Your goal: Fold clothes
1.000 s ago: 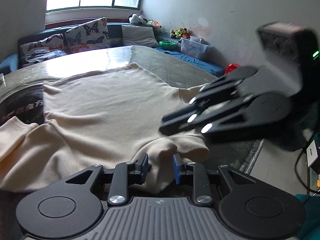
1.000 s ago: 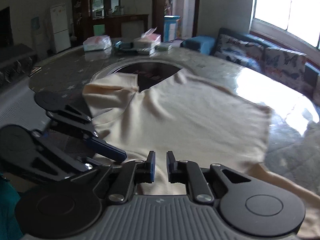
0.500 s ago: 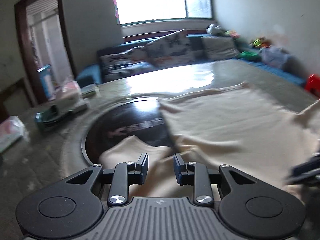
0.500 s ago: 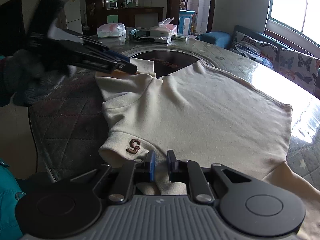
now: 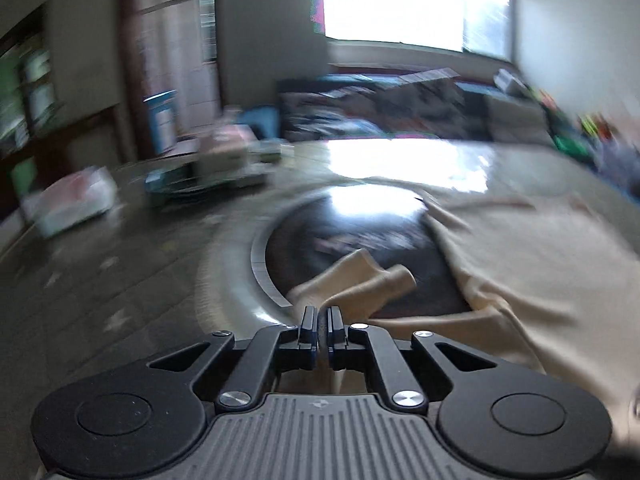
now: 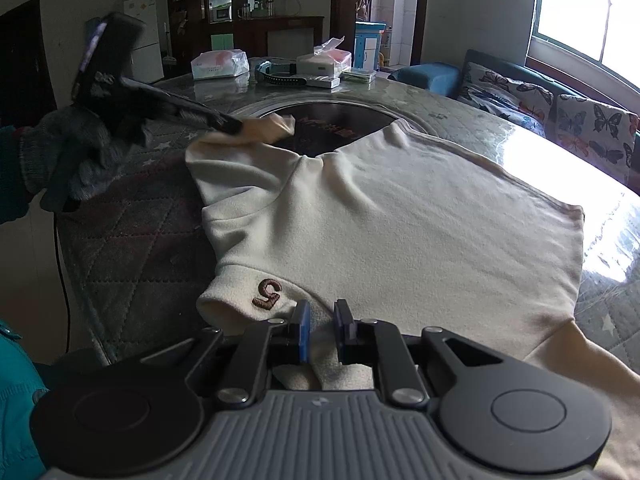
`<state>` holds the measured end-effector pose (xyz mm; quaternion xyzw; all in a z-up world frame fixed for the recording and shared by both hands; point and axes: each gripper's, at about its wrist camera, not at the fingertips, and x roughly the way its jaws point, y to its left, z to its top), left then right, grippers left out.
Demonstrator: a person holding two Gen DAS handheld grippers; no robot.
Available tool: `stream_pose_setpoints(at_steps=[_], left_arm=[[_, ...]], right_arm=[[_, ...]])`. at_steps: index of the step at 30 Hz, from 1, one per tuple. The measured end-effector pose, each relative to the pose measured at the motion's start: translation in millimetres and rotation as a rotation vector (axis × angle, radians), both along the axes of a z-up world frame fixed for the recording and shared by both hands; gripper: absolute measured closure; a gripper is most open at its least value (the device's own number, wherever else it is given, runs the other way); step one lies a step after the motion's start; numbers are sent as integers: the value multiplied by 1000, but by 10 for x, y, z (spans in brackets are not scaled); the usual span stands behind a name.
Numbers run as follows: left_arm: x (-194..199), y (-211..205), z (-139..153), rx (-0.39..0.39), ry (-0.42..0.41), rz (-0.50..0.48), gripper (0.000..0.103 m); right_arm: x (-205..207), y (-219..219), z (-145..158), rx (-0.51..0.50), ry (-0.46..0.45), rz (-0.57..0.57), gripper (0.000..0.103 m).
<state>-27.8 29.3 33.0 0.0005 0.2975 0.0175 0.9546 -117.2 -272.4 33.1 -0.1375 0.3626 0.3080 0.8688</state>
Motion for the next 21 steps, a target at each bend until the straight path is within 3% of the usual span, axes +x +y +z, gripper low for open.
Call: stream_pose_setpoints(at_steps=[7, 11, 15, 16, 19, 21], left_arm=[[-228, 559, -84, -79, 25, 234, 98], [-298, 750, -111, -123, 43, 286, 96], [-304, 660, -17, -113, 2, 257, 95], [-277, 627, -5, -104, -5, 248, 93], [-122, 556, -40, -64, 8, 233, 66], [-13, 520, -80, -39, 24, 226, 68]], right_arm=[[10, 18, 1, -10, 0, 3, 90], [14, 20, 1, -14, 0, 3, 90], [9, 24, 8, -16, 1, 1, 90], [8, 25, 8, -17, 1, 1, 90], [3, 33, 8, -21, 0, 1, 90], [-1, 38, 7, -22, -1, 1, 90]])
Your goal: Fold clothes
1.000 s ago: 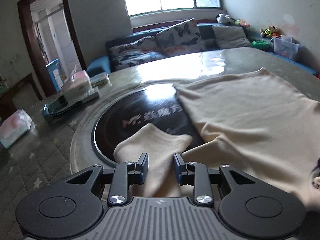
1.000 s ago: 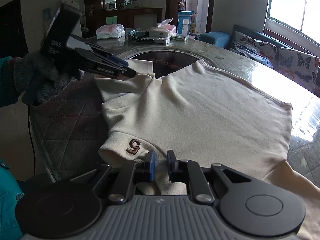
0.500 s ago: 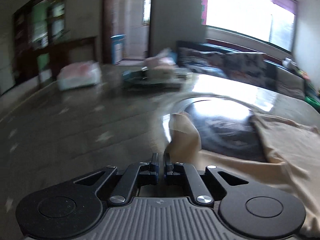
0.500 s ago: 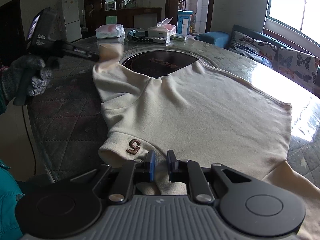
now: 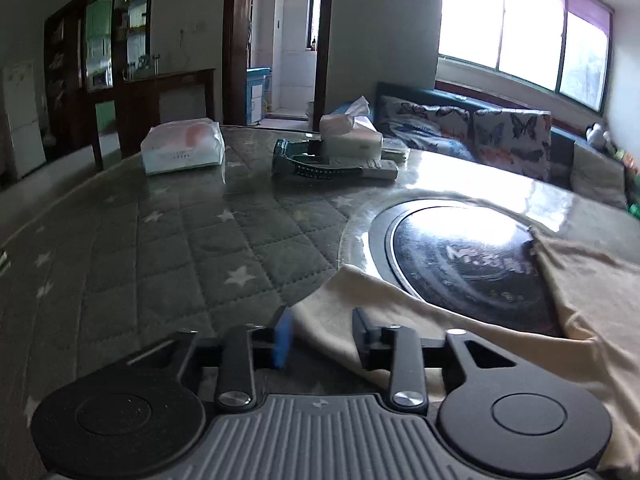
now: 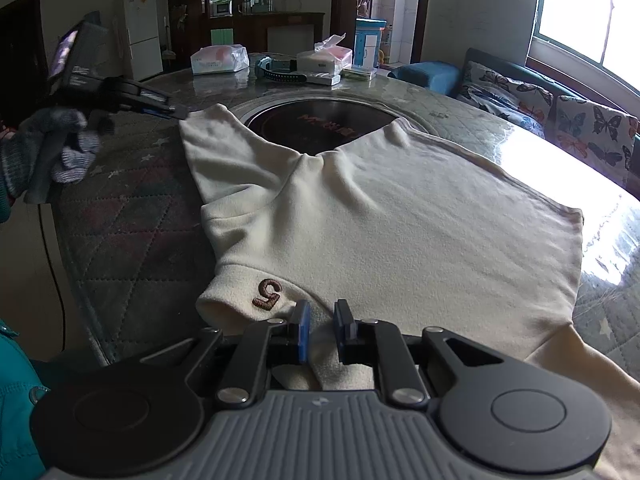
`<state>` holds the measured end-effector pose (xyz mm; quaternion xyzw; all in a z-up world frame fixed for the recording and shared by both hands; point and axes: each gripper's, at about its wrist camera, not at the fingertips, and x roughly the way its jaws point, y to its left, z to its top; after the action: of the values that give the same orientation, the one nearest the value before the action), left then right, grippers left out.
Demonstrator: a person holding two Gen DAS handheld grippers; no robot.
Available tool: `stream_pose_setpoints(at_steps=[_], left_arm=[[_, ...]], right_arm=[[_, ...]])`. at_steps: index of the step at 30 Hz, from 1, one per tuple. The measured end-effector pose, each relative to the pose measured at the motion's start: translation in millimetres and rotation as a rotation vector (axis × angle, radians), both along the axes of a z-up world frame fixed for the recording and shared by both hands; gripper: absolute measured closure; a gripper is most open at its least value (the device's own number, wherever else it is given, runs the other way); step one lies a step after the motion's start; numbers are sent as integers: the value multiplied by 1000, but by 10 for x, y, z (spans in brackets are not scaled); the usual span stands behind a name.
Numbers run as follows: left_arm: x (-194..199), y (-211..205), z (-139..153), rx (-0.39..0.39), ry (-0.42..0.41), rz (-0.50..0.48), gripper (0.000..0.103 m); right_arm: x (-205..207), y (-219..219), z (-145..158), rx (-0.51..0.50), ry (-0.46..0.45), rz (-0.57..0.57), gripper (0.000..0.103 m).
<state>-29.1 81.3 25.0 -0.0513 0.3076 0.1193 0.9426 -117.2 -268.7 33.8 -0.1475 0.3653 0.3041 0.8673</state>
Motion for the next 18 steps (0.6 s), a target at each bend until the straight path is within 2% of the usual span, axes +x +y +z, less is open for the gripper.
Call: stream_pose_setpoints(at_steps=[1, 2, 3, 5, 10, 14, 18], left_arm=[[49, -3, -32, 7, 17, 4, 76], [64, -8, -47, 21, 24, 14, 94], [62, -14, -53, 39, 24, 27, 98], [58, -28, -65, 76, 23, 53, 100], [-121, 84, -63, 50, 16, 147, 100], [-182, 83, -85, 83, 23, 137, 100], [-158, 60, -28, 82, 46, 109, 99]], right_arm=[[0, -3, 0, 1, 0, -1, 90], [0, -4, -1, 1, 0, -1, 90], [0, -3, -2, -1, -1, 0, 90], [3, 0, -2, -6, -2, 4, 90], [-2, 18, 10, -35, -2, 33, 90], [29, 9, 18, -36, 8, 48, 90], [32, 19, 21, -43, 3, 48, 89]])
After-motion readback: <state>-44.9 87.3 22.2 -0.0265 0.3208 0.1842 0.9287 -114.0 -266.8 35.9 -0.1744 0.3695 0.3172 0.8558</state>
